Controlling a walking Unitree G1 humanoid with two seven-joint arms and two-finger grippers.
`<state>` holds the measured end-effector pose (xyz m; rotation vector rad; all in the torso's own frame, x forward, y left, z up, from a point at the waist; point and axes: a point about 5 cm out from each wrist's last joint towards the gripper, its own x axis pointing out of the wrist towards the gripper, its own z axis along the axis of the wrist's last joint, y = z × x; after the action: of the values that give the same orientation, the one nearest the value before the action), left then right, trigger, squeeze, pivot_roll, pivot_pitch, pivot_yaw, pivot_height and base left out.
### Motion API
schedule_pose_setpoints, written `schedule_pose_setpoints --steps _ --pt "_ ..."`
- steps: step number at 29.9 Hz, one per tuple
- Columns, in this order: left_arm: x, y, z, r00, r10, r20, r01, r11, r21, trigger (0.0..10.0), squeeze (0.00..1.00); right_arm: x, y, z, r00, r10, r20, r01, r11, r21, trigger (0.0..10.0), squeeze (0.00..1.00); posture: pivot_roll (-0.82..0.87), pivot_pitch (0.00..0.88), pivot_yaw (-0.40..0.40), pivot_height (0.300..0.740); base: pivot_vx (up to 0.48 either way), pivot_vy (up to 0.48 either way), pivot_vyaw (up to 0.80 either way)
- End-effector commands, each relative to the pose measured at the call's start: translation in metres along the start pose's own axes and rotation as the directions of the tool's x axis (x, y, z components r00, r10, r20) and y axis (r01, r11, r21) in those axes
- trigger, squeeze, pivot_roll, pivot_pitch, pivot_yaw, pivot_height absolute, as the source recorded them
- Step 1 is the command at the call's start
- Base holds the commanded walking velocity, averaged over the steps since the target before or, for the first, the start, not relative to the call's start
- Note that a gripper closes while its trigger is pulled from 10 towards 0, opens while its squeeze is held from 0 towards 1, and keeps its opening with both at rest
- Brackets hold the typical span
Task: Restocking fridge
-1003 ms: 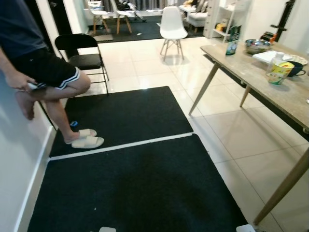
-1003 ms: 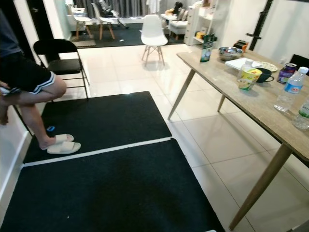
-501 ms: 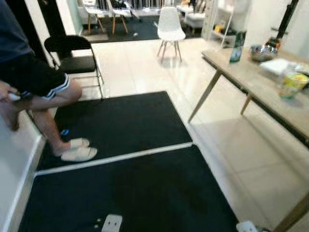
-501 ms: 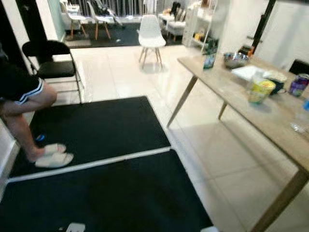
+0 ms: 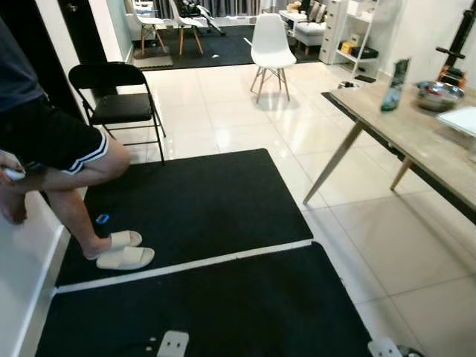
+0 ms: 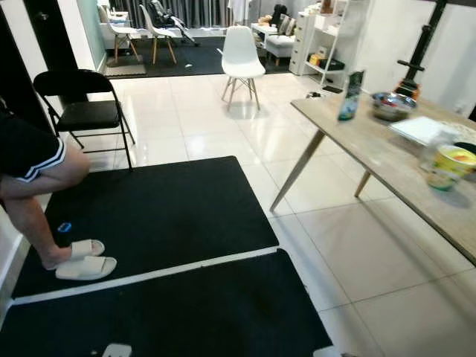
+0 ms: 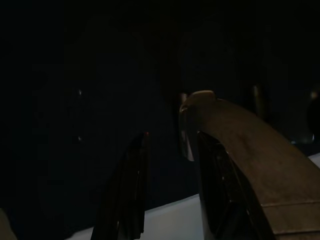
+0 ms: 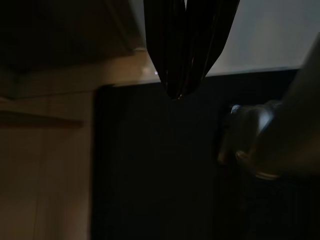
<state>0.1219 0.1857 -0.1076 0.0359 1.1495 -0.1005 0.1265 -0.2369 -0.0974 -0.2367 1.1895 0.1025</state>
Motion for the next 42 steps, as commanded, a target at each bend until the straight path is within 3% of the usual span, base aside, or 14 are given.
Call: schedule_pose_setpoints --steps 1,14,21,42 --pt "-0.0018 -0.0035 -0.0179 0.997 -0.012 -0.073 0.012 1.000 0.004 10.0 0.00 -0.0015 -0.0058 -0.0039 1.000 -0.009 -0.010 0.009 1.000 0.018 10.0 0.00 -0.06 0.000 -0.027 0.740 0.401 0.000 0.00" --pt "-0.0015 -0.0030 -0.0158 0.998 -0.008 -0.069 0.009 1.000 0.009 10.0 0.00 -0.0015 -0.0061 -0.0052 0.999 -0.006 -0.033 0.005 1.000 -0.009 10.0 0.00 -0.05 0.000 -0.026 0.740 0.400 0.000 0.00" --pt "-0.0019 -0.0015 -0.0164 0.998 -0.008 -0.070 0.009 1.000 0.010 10.0 0.00 -0.0019 -0.0105 -0.0056 0.997 -0.076 -0.034 0.075 0.997 -0.024 10.0 0.00 -0.05 0.000 -0.027 0.740 0.401 0.000 0.00" --pt "-0.0018 -0.0022 -0.0165 0.997 -0.008 -0.070 0.009 1.000 0.010 10.0 0.00 -0.0017 -0.0088 -0.0081 0.996 -0.061 -0.062 0.062 0.998 0.001 10.0 0.00 -0.05 0.000 -0.026 0.740 0.386 0.000 -0.76"
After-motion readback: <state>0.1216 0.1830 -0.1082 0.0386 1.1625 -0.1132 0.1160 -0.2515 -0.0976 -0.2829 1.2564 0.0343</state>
